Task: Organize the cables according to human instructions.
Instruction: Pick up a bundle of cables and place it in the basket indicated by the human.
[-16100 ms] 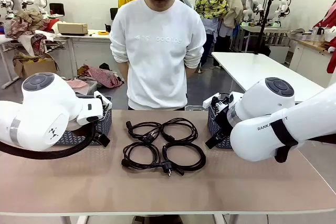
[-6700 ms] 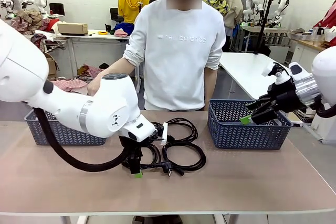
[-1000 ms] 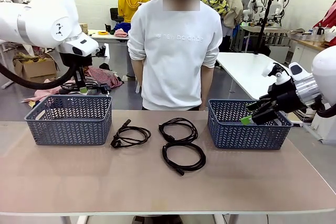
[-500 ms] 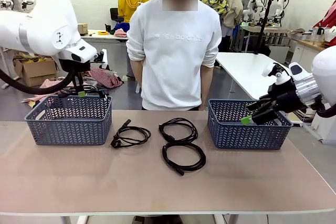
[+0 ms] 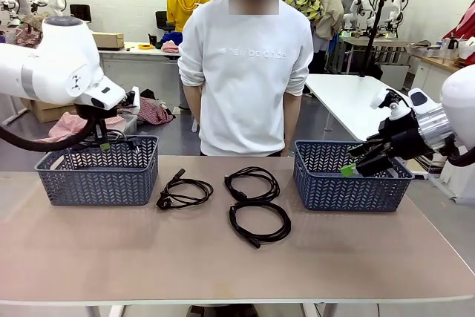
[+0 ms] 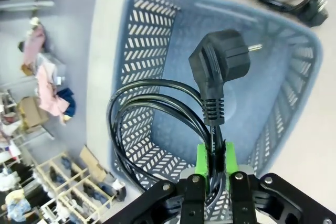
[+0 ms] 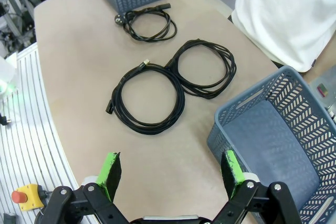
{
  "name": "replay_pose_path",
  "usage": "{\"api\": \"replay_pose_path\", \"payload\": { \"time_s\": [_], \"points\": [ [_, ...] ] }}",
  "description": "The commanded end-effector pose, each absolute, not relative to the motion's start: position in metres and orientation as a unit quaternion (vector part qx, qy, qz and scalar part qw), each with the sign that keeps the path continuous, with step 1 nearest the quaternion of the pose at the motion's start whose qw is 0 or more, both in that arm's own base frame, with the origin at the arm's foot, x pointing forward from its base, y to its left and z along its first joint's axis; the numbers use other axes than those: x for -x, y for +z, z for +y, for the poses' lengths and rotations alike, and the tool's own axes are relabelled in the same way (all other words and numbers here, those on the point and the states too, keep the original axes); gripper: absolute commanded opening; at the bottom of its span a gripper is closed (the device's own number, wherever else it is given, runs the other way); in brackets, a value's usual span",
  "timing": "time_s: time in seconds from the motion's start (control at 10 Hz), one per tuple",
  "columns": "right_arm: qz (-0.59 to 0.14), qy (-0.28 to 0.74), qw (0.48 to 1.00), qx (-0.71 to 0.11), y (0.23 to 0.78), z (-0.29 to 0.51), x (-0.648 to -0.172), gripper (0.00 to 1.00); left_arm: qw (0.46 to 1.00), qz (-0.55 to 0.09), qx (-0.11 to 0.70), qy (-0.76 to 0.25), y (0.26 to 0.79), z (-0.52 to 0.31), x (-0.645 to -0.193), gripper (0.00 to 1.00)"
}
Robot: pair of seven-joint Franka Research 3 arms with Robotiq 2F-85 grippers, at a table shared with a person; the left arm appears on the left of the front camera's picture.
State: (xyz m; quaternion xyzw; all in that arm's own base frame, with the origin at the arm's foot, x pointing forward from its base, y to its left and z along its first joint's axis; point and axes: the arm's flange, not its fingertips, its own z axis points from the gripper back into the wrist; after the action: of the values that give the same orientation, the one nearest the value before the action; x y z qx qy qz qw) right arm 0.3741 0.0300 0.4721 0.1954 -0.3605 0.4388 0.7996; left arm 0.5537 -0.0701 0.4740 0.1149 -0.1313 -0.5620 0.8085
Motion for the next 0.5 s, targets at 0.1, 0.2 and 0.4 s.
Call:
{"api": "replay_pose_path", "payload": {
  "time_s": [0.1,0.2,0.4],
  "points": [
    [-0.371,0.446,0.790,-0.201,0.472,0.030,-0.378,1.00,0.811,-0.140,-0.122,-0.555,0.460,-0.058,-0.557,0.15],
    [-0.371,0.446,0.790,-0.201,0.472,0.030,-0.378,1.00,0.816,-0.138,-0.116,-0.549,0.453,-0.054,-0.560,0.15],
    [-0.371,0.446,0.790,-0.201,0.472,0.030,-0.378,1.00,0.819,-0.135,-0.113,-0.546,0.445,-0.050,-0.563,0.15]
  ]
}}
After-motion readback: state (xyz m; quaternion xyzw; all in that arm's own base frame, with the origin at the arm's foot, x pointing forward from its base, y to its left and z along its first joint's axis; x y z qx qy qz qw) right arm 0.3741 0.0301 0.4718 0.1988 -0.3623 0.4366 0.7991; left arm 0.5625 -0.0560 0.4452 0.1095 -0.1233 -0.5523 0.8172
